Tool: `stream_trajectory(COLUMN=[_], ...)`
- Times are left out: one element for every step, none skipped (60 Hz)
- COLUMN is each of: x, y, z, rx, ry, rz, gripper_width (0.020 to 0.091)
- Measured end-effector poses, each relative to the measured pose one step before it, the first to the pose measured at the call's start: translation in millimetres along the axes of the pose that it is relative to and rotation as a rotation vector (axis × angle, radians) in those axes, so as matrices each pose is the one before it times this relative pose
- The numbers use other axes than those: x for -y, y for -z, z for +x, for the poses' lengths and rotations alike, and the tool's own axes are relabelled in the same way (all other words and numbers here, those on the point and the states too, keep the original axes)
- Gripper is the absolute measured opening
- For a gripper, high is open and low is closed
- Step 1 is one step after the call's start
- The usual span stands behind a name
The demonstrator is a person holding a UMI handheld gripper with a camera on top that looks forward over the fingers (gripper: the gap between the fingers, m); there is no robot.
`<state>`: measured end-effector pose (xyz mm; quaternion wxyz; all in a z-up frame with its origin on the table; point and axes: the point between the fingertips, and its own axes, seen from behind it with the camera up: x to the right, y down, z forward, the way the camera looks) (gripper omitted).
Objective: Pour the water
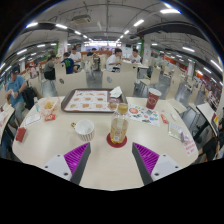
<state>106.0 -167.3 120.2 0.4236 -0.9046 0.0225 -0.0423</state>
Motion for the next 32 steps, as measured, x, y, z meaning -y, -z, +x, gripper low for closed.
stream_trajectory(x=[-0.69, -0.83, -0.72, -0.75, -0.67, -0.55, -0.21, -0.21, -0.13, -0.48, -0.35, 0.07, 0.30, 0.11, 0.12, 0.23, 0.01, -0.08, -0.22, -0.45, -0.44, -0.64, -0.73, -0.91, -0.83, -0.19, -0.17, -0.20, -0.06, 0.26, 0.33, 0.61], y=[7.57, 6.41, 6.24, 5.75, 5.62, 5.14, 4.82, 4.81, 4.18, 4.35, 3.89, 3.42, 2.95, 3.18, 2.44, 2.42, 1.90, 2.07, 1.58, 1.42, 1.02, 1.07, 1.06, 1.01, 1.18, 0.88, 0.79, 0.46, 0.50, 0.64, 0.43, 0.42], z=[-1.11, -1.49, -0.63, -1.31, -1.36, -1.43, -1.79, -1.83, -1.59, -1.55, -1.26, -1.15, -0.43, -0.34, -0.18, 0.08, -0.10, 0.26, -0.01, 0.12, 0.08, -0.01, 0.05, 0.29, -0.54, 0.27, -0.59, -0.12, 0.11, 0.07, 0.13, 0.10], rx=[-0.00438, -0.00382, -0.00404, -0.00315, -0.00233, -0.00035, 0.00162, 0.00243, 0.00177, 0.00067, 0.00005, -0.00058, -0.00125, -0.00168, -0.00199, -0.00223, -0.00143, 0.00011, 0.00056, 0.00155, 0.00104, 0.00012, -0.00191, -0.00195, -0.00077, 0.00275, 0.00314, 0.00184, 0.00071, -0.00019, -0.00041, -0.00020], ry=[0.0013, 0.0019, 0.0016, 0.0000, -0.0010, -0.0011, -0.0008, -0.0010, -0.0016, -0.0014, -0.0005, 0.0004, 0.0011, 0.0013, 0.0014, 0.0022, 0.0012, -0.0006, -0.0030, -0.0031, -0.0025, -0.0012, 0.0009, 0.0031, 0.0026, 0.0016, 0.0002, -0.0001, 0.0003, 0.0014, 0.0024, 0.0030], rz=[-0.00178, 0.00002, 0.00053, 0.00015, -0.00029, 0.00084, 0.00220, 0.00168, 0.00090, 0.00030, 0.00131, 0.00258, 0.00254, 0.00198, 0.00195, 0.00229, 0.00193, 0.00154, -0.00009, 0.00032, -0.00030, -0.00128, -0.00246, -0.00201, -0.00163, -0.00127, -0.00089, -0.00010, 0.00056, 0.00105, 0.00177, 0.00246], gripper_width=[0.0852, 0.0849, 0.0851, 0.0853, 0.0852, 0.0848, 0.0849, 0.0851, 0.0849, 0.0851, 0.0850, 0.0850, 0.0849, 0.0849, 0.0849, 0.0850, 0.0848, 0.0848, 0.0850, 0.0847, 0.0849, 0.0848, 0.0850, 0.0847, 0.0848, 0.0849, 0.0848, 0.0848, 0.0848, 0.0846, 0.0849, 0.0847])
